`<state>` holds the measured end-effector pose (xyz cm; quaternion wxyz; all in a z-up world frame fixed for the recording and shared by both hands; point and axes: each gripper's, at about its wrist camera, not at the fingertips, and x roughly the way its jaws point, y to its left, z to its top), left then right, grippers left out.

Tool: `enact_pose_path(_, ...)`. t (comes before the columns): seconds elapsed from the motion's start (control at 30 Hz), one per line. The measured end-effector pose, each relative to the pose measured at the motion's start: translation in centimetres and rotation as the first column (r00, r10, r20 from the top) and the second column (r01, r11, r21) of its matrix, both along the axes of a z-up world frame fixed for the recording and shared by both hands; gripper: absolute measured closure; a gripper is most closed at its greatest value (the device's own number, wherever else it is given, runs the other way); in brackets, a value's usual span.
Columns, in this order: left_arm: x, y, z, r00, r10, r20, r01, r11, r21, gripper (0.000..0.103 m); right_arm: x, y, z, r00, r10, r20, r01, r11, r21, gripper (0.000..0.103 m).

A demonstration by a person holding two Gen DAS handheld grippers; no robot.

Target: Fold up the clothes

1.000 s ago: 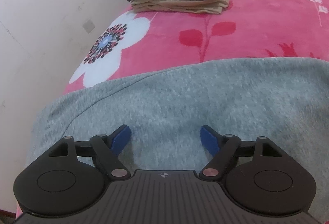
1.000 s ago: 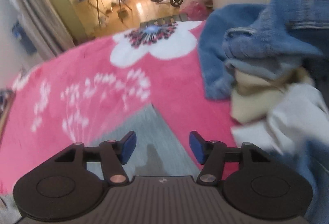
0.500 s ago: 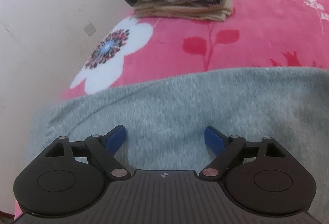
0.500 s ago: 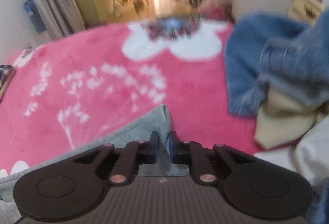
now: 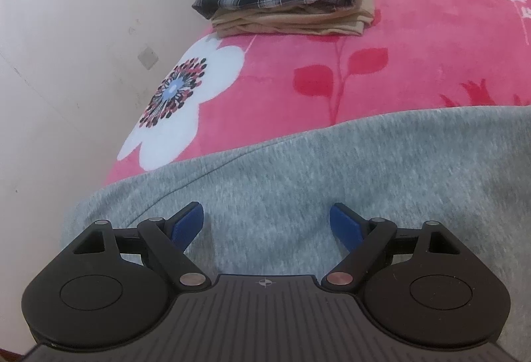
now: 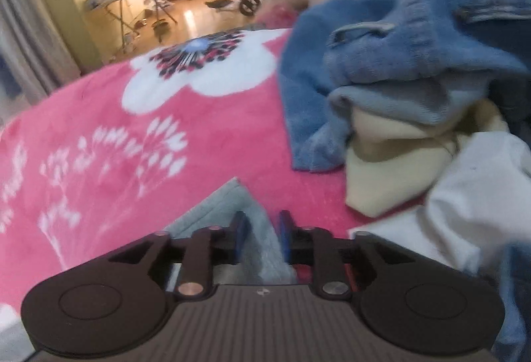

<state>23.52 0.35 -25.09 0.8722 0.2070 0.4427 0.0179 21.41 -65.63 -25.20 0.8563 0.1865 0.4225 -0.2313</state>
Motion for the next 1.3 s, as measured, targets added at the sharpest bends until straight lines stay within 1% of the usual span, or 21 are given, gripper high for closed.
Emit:
enact_pose_path(0.03,0.0,0.0,0.0,1.0,0.004,-0.001,-0.004,1.0,-0.002,0.018,-0.5,0.0,1.1,1.0,-0.008,-0.013,0.007,0.999,-0.034,0.057)
enact_pose_path(0.07,0.0,0.0,0.0,1.0,0.007,0.0,-0.007,1.0,-0.003,0.018,-1.2,0.2,2.3,1.0,0.0,-0.012,-0.001,0.998,-0.064,0.057)
enact_pose_path(0.17,-0.1,-0.1,-0.1,1.0,0.014,0.006,-0.014,1.0,-0.005,0.018,-3.6,1.9,6.3,0.997,0.074,0.011,-0.072,0.989,-0.13,0.057)
enact_pose_path(0.23,-0.1,-0.1,-0.2,1.0,0.02,0.011,-0.02,1.0,-0.009,0.018,-5.3,4.7,8.6,0.983,0.182,0.007,-0.179,0.972,-0.15,0.057)
enact_pose_path(0.3,-0.2,0.0,-0.2,0.999,0.032,0.013,-0.032,0.999,-0.013,0.018,-7.0,8.8,9.5,0.949,0.311,-0.046,-0.314,0.938,-0.146,0.057)
enact_pose_path(0.37,-0.1,0.0,-0.1,0.999,0.045,0.012,-0.044,0.999,-0.018,0.018,-8.2,13.0,9.3,0.901,0.412,-0.132,-0.43,0.888,-0.165,0.056)
enact_pose_path(0.43,0.0,0.1,-0.1,0.998,0.061,0.004,-0.061,0.998,-0.027,0.018,-9.2,16.2,8.2,0.861,0.465,-0.207,-0.503,0.837,-0.213,0.052)
enact_pose_path(0.47,0.1,0.1,-0.1,0.998,0.067,0.0,-0.067,0.997,-0.031,0.018,-9.3,16.6,7.7,0.859,0.467,-0.207,-0.506,0.836,-0.214,0.051)
enact_pose_path(0.53,0.1,0.1,0.0,0.997,0.073,-0.006,-0.073,0.997,-0.036,0.018,-9.3,16.5,6.7,0.871,0.459,-0.176,-0.488,0.853,-0.185,0.05)
enact_pose_path(0.63,0.2,0.1,0.0,0.998,0.065,-0.009,-0.065,0.997,-0.029,0.018,-8.0,14.6,5.3,0.892,0.436,-0.115,-0.441,0.897,-0.016,0.046)
enact_pose_path(0.67,0.2,0.0,0.0,0.998,0.061,-0.009,-0.061,0.998,-0.025,0.018,-7.5,14.7,4.7,0.882,0.452,-0.134,-0.454,0.891,0.016,0.043)
enact_pose_path(0.7,0.2,0.0,0.0,0.998,0.06,-0.01,-0.06,0.998,-0.024,0.018,-7.0,15.2,4.0,0.859,0.479,-0.178,-0.486,0.874,0.009,0.043)
enact_pose_path(0.73,0.1,0.0,0.0,0.998,0.06,-0.01,-0.06,0.998,-0.023,0.018,-6.7,15.8,3.3,0.833,0.502,-0.231,-0.52,0.854,-0.016,0.045)
enact_pose_path(0.77,0.2,0.0,0.0,0.998,0.06,-0.011,-0.06,0.998,-0.022,0.018,-6.5,16.0,3.1,0.824,0.504,-0.257,-0.526,0.85,-0.018,0.057)
enact_pose_path(0.8,0.2,0.0,0.0,0.998,0.059,-0.012,-0.06,0.998,-0.022,0.018,-6.5,15.9,3.1,0.827,0.495,-0.267,-0.516,0.857,-0.008,0.067)
enact_pose_path(0.83,0.2,0.0,0.0,0.998,0.059,-0.014,-0.059,0.998,-0.021,0.018,-6.4,15.7,3.1,0.829,0.486,-0.278,-0.505,0.863,0.002,0.087)
enact_pose_path(0.87,0.2,0.0,0.0,0.998,0.055,-0.014,-0.056,0.998,-0.019,0.018,-6.7,15.7,3.5,0.841,0.473,-0.262,-0.489,0.872,0.006,0.096)
enact_pose_path(0.93,0.2,0.0,0.0,0.999,0.048,-0.013,-0.048,0.999,-0.016,0.018,-7.2,15.6,5.6,0.868,0.445,-0.219,-0.466,0.883,-0.053,0.096)
enact_pose_path(1.03,0.1,0.1,0.1,0.999,0.04,-0.012,-0.041,0.999,-0.018,0.018,-7.5,15.5,8.6,0.881,0.427,-0.203,-0.46,0.874,-0.156,0.096)
enact_pose_path(1.2,0.2,0.3,0.2,0.999,0.048,-0.015,-0.049,0.998,-0.031,0.018,-5.6,14.2,12.1,0.873,0.437,-0.214,-0.483,0.836,-0.262,0.096)
enact_pose_path(1.3,0.0,0.1,0.2,0.999,0.047,-0.008,-0.047,0.999,-0.013,0.018,-3.6,13.4,12.3,0.857,0.454,-0.244,-0.509,0.818,-0.268,0.096)
